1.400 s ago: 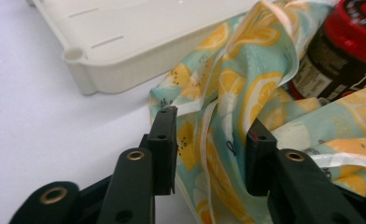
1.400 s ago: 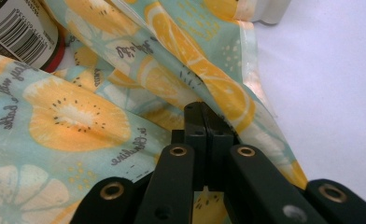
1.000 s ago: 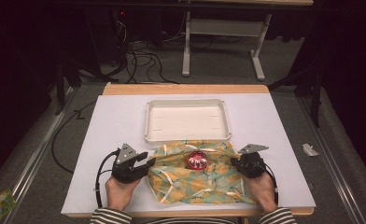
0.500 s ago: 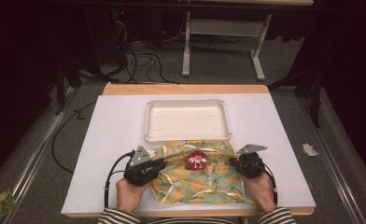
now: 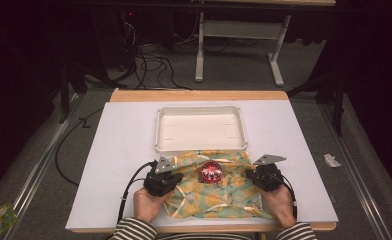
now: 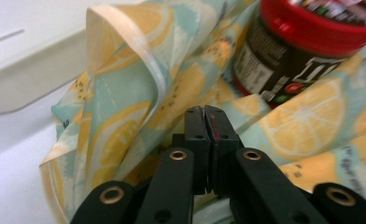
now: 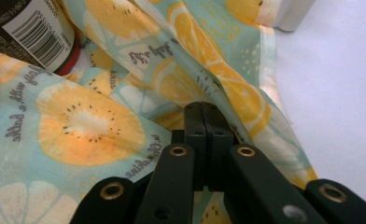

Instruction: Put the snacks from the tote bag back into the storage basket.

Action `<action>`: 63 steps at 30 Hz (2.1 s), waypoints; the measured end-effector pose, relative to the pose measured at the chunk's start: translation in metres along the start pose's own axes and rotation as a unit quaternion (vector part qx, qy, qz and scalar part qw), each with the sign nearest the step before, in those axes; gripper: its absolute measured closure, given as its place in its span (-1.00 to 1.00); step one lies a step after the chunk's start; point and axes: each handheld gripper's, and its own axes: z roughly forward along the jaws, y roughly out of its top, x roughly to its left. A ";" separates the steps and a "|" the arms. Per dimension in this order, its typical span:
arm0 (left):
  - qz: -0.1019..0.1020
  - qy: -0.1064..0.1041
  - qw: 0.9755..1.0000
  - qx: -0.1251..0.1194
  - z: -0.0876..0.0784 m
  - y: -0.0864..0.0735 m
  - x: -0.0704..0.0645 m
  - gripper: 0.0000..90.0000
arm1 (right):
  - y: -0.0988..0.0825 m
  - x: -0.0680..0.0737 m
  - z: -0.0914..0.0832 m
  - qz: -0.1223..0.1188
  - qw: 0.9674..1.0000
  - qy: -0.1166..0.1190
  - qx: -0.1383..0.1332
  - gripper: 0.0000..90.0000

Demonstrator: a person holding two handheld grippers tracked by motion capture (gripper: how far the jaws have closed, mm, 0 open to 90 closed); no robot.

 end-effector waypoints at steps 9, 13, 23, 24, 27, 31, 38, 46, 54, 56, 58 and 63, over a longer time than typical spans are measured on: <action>-0.005 0.028 0.999 0.028 0.009 -0.005 0.007 1.00 | 0.001 0.001 -0.001 -0.004 1.000 0.001 -0.003 1.00; -0.007 0.045 0.998 0.036 0.008 -0.008 0.011 1.00 | 0.001 0.001 -0.001 -0.005 1.000 0.001 -0.004 1.00; -0.022 0.067 0.997 0.038 0.002 -0.013 0.021 1.00 | 0.000 -0.003 -0.004 0.001 1.000 -0.008 -0.007 1.00; -0.025 0.068 0.997 0.037 0.001 -0.014 0.022 1.00 | -0.001 -0.004 -0.004 0.003 1.000 -0.008 -0.007 1.00; -0.029 0.075 0.996 0.037 0.000 -0.015 0.024 1.00 | -0.002 -0.006 -0.005 0.005 1.000 -0.013 -0.005 1.00; -0.031 0.079 0.996 0.038 -0.002 -0.016 0.026 1.00 | -0.004 -0.009 -0.006 0.010 1.000 -0.016 -0.004 1.00; -0.037 0.080 0.996 0.033 -0.004 -0.018 0.029 1.00 | -0.007 -0.012 -0.007 0.015 1.000 -0.020 -0.001 1.00; -0.044 0.081 0.995 0.028 -0.004 -0.019 0.033 1.00 | -0.012 -0.015 -0.008 0.029 0.999 -0.012 -0.004 1.00; -0.058 0.076 0.995 0.015 -0.009 -0.025 0.038 1.00 | -0.017 -0.018 -0.011 0.034 0.999 -0.010 -0.009 1.00; -0.061 0.073 0.995 0.012 -0.010 -0.027 0.039 1.00 | -0.019 -0.018 -0.012 0.037 0.999 -0.009 -0.011 1.00; -0.062 0.073 0.995 0.009 -0.011 -0.028 0.039 1.00 | -0.019 -0.017 -0.012 0.037 0.999 -0.011 -0.012 1.00; -0.063 0.069 0.996 0.005 -0.013 -0.031 0.040 1.00 | -0.022 -0.018 -0.014 0.037 0.999 -0.008 -0.013 1.00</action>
